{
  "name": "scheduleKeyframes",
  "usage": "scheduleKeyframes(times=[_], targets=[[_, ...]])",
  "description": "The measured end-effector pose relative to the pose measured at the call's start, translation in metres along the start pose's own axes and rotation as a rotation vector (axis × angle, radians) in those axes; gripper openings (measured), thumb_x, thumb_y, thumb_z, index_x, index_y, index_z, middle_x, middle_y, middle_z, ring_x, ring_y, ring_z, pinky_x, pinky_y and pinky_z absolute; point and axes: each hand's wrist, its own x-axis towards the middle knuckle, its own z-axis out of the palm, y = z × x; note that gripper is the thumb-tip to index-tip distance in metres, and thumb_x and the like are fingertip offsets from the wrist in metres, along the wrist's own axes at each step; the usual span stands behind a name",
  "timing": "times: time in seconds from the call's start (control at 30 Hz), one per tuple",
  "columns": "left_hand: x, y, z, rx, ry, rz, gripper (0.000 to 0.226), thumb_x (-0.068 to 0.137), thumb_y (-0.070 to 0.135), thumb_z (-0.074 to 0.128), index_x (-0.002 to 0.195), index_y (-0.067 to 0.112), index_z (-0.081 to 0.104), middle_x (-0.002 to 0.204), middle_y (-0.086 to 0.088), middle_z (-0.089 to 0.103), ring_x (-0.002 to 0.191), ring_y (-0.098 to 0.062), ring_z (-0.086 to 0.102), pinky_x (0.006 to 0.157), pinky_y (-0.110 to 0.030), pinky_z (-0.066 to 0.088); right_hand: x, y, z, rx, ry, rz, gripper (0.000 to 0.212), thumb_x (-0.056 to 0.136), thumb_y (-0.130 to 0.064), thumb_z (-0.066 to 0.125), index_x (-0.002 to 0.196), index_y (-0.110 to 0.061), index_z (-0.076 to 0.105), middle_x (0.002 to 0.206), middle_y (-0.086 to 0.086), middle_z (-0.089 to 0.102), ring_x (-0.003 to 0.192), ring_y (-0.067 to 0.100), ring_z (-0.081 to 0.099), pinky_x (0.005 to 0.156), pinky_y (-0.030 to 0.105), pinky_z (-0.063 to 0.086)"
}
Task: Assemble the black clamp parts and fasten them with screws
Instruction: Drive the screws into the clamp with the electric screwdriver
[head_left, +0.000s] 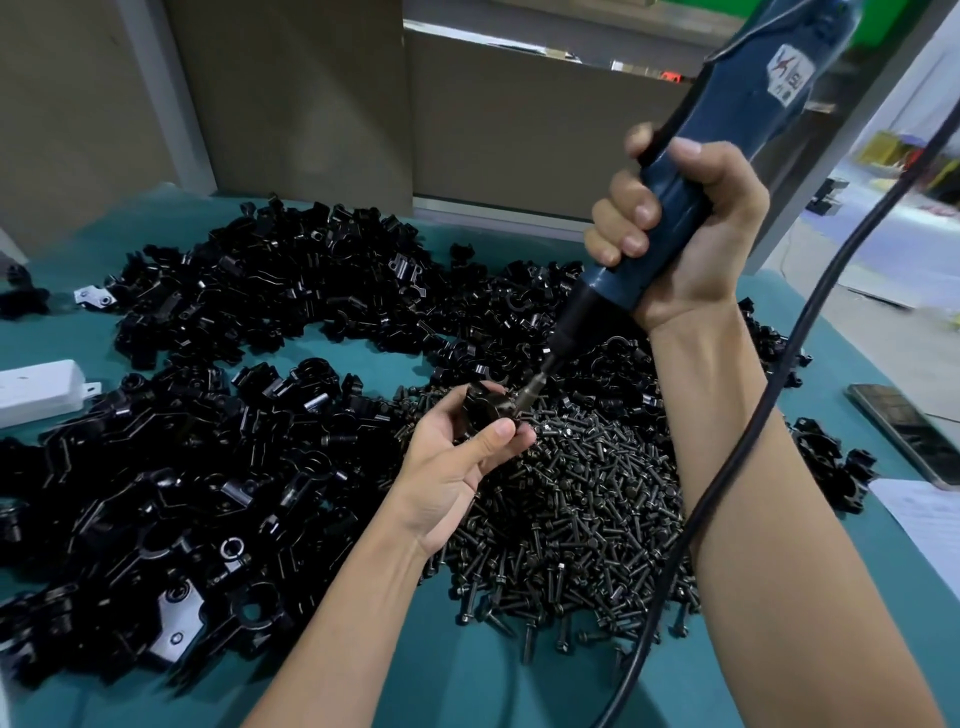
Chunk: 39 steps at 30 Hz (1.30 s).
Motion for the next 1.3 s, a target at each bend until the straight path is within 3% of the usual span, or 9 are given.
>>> scheduleKeyframes(times=[0.2, 0.4, 0.57, 0.7, 0.77, 0.83, 0.9, 0.97, 1.3], targets=[[0.0, 0.001, -0.002, 0.075, 0.022, 0.059, 0.041, 0.072, 0.005, 0.077, 0.109, 0.011, 0.06, 0.095, -0.002, 0.075, 0.088, -0.022, 0.074, 0.082, -0.025, 0.058, 0.001, 0.004, 0.005, -0.098, 0.173, -0.028, 0.01, 0.076, -0.02, 0.05, 0.078, -0.01, 0.052, 0.047, -0.004, 0.04, 0.038, 0.011, 0.036, 0.043, 0.021, 0.034], [-0.001, 0.0, 0.004, 0.052, -0.008, 0.001, 0.052, 0.065, 0.015, 0.083, 0.111, 0.009, 0.06, 0.093, -0.001, 0.075, 0.087, -0.02, 0.074, 0.081, -0.025, 0.058, -0.001, 0.002, 0.002, -0.094, 0.152, -0.033, 0.012, 0.081, -0.02, 0.046, 0.076, -0.011, 0.052, 0.048, -0.005, 0.041, 0.037, 0.009, 0.036, 0.041, 0.021, 0.034], [-0.002, 0.001, 0.003, 0.055, 0.006, -0.01, 0.043, 0.076, 0.006, 0.074, 0.115, 0.008, 0.058, 0.094, -0.002, 0.076, 0.088, -0.02, 0.074, 0.083, -0.026, 0.058, -0.003, 0.002, 0.001, -0.107, 0.19, -0.037, 0.012, 0.081, -0.022, 0.049, 0.076, -0.012, 0.053, 0.049, -0.005, 0.041, 0.038, 0.01, 0.036, 0.042, 0.021, 0.034], [-0.001, 0.002, 0.003, -0.051, 0.004, -0.074, 0.051, 0.076, 0.001, 0.071, 0.123, 0.003, 0.054, 0.095, -0.007, 0.075, 0.084, -0.022, 0.073, 0.077, -0.027, 0.06, -0.008, 0.002, -0.004, -0.133, 0.132, -0.054, 0.043, 0.083, -0.053, 0.066, 0.09, -0.011, 0.06, 0.056, -0.003, 0.047, 0.045, 0.011, 0.043, 0.048, 0.024, 0.041], [-0.002, 0.003, 0.004, -0.089, 0.012, -0.102, 0.064, 0.076, -0.001, 0.071, 0.134, -0.003, 0.046, 0.098, -0.011, 0.074, 0.082, -0.024, 0.073, 0.075, -0.028, 0.061, -0.011, 0.003, -0.008, -0.073, 0.071, -0.053, 0.069, 0.088, -0.072, 0.037, 0.107, -0.009, 0.057, 0.063, -0.001, 0.049, 0.051, 0.013, 0.045, 0.054, 0.027, 0.043], [-0.002, 0.003, 0.003, -0.119, 0.045, -0.119, 0.079, 0.075, -0.003, 0.069, 0.145, -0.008, 0.033, 0.096, -0.013, 0.074, 0.08, -0.025, 0.073, 0.073, -0.029, 0.061, -0.013, 0.003, -0.013, 0.021, 0.01, -0.039, 0.081, 0.096, -0.071, 0.011, 0.122, -0.006, 0.051, 0.069, 0.003, 0.049, 0.057, 0.015, 0.045, 0.06, 0.029, 0.043], [-0.003, 0.004, 0.005, -0.132, 0.054, -0.128, 0.08, 0.076, -0.004, 0.068, 0.147, -0.008, 0.031, 0.096, -0.015, 0.073, 0.08, -0.025, 0.073, 0.073, -0.029, 0.061, -0.015, 0.003, -0.015, 0.072, -0.007, -0.031, 0.083, 0.098, -0.068, 0.004, 0.129, -0.006, 0.049, 0.072, 0.004, 0.049, 0.059, 0.016, 0.045, 0.062, 0.03, 0.042], [-0.004, 0.005, 0.007, -0.113, 0.042, -0.132, 0.073, 0.076, -0.003, 0.069, 0.142, -0.007, 0.038, 0.098, -0.016, 0.071, 0.08, -0.025, 0.073, 0.073, -0.028, 0.061, -0.015, 0.004, -0.015, 0.085, 0.016, -0.028, 0.084, 0.098, -0.068, 0.005, 0.128, -0.006, 0.055, 0.07, 0.003, 0.05, 0.057, 0.015, 0.045, 0.06, 0.029, 0.04], [-0.005, 0.007, 0.008, -0.062, 0.034, -0.159, 0.089, 0.078, 0.004, 0.071, 0.152, -0.001, 0.023, 0.103, -0.02, 0.071, 0.08, -0.024, 0.072, 0.072, -0.028, 0.06, -0.016, 0.001, -0.011, -0.001, 0.253, -0.028, 0.086, 0.092, -0.077, 0.018, 0.097, -0.007, 0.068, 0.06, 0.0, 0.049, 0.049, 0.015, 0.043, 0.054, 0.027, 0.038]])
